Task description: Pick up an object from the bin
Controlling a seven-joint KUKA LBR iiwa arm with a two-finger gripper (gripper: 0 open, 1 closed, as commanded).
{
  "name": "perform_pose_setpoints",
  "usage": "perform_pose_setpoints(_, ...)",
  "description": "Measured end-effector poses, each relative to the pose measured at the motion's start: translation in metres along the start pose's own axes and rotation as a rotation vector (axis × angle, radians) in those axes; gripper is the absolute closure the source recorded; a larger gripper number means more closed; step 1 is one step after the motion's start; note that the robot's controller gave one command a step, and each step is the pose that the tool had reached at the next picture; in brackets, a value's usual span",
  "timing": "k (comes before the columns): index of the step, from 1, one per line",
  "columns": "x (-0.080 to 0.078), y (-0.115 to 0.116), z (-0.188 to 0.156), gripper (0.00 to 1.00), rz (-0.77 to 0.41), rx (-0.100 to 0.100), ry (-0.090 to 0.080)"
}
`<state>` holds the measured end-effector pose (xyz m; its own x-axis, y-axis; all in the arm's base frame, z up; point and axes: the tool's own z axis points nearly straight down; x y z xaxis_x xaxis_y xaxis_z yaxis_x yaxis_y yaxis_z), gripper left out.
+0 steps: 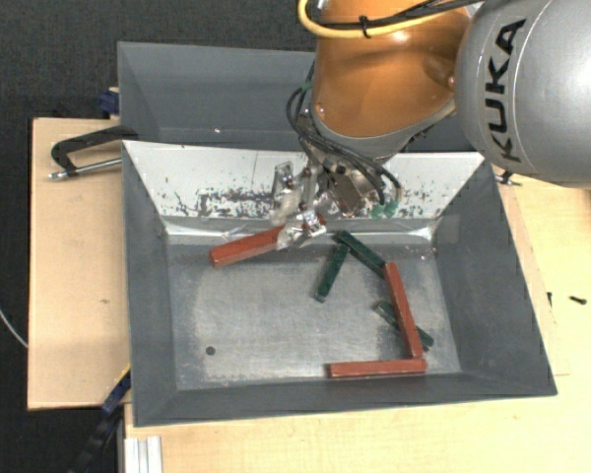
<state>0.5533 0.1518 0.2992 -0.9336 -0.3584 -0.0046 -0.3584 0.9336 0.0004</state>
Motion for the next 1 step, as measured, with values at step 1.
perform_pose_setpoints(1, -0.0011, 0.0013, -0.0141, 1.0, -0.004, 0.001, -0.011)
